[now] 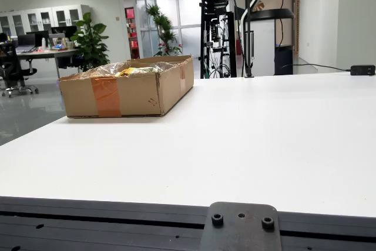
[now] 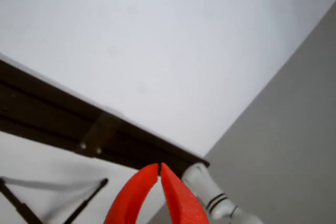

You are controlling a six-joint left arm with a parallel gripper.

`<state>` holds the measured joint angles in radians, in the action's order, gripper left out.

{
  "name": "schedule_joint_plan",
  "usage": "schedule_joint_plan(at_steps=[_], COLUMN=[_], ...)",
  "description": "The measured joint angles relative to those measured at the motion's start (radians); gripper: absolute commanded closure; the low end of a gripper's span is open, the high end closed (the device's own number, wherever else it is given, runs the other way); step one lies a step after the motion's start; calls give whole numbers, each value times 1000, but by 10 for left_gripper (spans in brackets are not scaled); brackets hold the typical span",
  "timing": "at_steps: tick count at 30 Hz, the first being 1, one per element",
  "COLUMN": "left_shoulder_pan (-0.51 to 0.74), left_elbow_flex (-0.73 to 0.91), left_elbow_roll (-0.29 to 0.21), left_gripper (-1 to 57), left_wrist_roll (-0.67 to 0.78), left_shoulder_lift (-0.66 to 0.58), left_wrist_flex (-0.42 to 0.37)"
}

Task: Grasp a snack and put it in the bin.

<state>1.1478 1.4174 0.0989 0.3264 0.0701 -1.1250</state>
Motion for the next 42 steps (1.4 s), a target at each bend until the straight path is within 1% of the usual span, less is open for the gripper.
schedule_joint_plan(at_steps=[10,29,42], left_shoulder_pan=[30,-30,-10], left_elbow_flex=[0,-1,-2], left_elbow_roll=[-2,-1,-1], left_gripper=[561,561,561], left_wrist_roll=[4,4,2], left_shoulder_lift=[0,0,0], left_wrist_flex=[1,2,2])
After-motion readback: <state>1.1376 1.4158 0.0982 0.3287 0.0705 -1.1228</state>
